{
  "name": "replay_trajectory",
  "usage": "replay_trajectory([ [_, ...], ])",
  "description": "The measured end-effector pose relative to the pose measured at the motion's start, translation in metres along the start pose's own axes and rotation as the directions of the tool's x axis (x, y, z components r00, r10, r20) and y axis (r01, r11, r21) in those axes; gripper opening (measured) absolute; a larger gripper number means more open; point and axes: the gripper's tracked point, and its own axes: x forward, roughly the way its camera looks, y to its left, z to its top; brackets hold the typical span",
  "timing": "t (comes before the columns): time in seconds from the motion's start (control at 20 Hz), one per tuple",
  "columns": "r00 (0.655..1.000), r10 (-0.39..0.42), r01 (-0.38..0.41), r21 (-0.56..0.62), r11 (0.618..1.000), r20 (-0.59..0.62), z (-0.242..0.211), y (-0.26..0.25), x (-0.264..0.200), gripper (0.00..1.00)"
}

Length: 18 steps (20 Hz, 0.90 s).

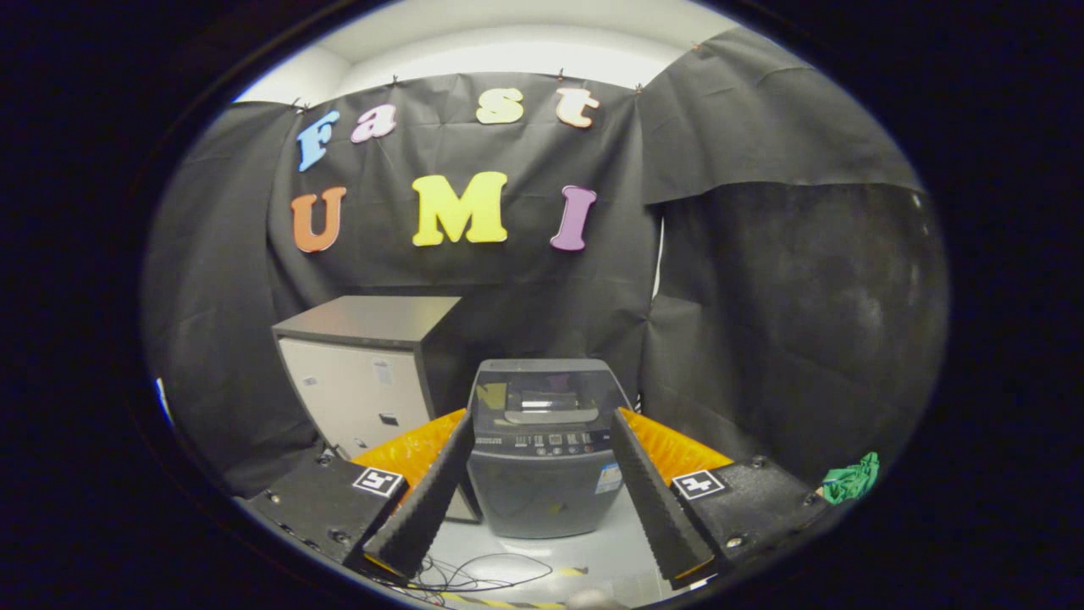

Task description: Put the clothes into the washing machine and then close the washing machine lid.

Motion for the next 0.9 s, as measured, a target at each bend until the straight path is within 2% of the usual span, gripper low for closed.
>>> replay_trajectory([
  [0.35,1.0,0.003,-0.004,0.038,0.999,0.021,-0.01,0.003,-0.059,1.0],
  [0.9,0.999,0.034,-0.033,0.022,0.999,-0.006,-0.035,0.026,-0.08,1.0],
])
